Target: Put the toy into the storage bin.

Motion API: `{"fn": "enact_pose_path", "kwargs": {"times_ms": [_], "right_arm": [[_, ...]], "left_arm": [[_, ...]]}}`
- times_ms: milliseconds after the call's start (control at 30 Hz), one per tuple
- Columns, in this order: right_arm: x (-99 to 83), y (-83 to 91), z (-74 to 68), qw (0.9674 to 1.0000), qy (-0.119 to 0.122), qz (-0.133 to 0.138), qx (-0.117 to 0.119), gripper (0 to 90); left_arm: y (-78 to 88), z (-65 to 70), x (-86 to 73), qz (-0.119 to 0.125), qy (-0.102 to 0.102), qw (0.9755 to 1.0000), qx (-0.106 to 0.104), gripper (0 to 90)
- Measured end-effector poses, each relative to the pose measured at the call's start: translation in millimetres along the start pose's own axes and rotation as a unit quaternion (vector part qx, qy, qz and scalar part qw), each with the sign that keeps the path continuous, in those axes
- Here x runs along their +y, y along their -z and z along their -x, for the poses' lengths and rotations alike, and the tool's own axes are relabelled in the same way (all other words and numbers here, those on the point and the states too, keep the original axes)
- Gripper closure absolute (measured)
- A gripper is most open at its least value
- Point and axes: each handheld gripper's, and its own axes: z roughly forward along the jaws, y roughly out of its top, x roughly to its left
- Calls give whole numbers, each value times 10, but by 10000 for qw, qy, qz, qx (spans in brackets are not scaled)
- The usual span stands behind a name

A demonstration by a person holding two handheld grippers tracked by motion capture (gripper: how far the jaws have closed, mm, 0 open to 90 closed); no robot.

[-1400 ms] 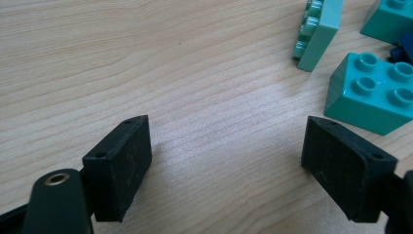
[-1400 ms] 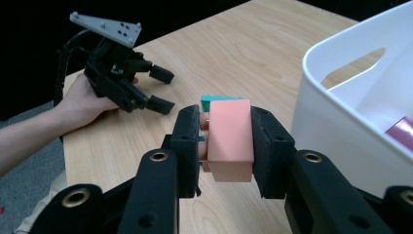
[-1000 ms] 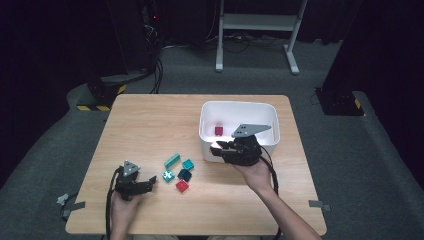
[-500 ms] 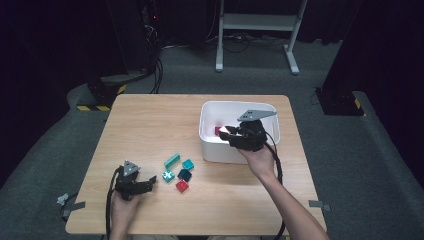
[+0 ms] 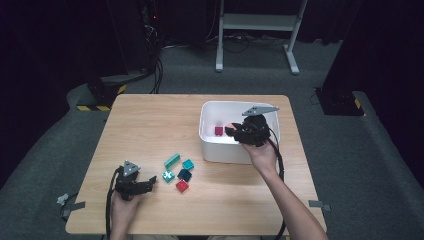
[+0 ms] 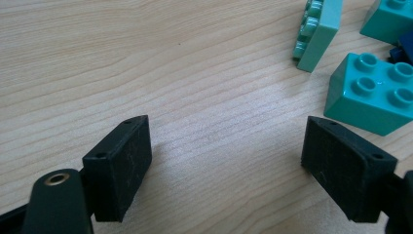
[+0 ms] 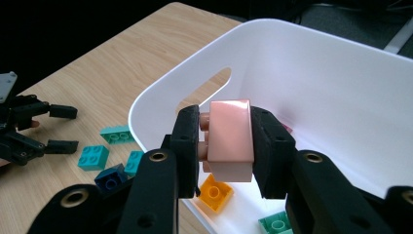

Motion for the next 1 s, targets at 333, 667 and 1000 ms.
{"fn": "enact_pose_path", "kwargs": {"times_ms": [333,667,1000], "right_arm": [[-50,-94,86,9996,-237,-164,-58,541],[-116,13,11,9998,-178,63,23,498],[-187,132,-155,9996,40,224,175,503]], "left_arm": [[0,0,0,2,3,10000,0,187],[-1,4,0,0,-6,10000,18,186],[0,3,0,-3,-8,10000,18,186]]}}
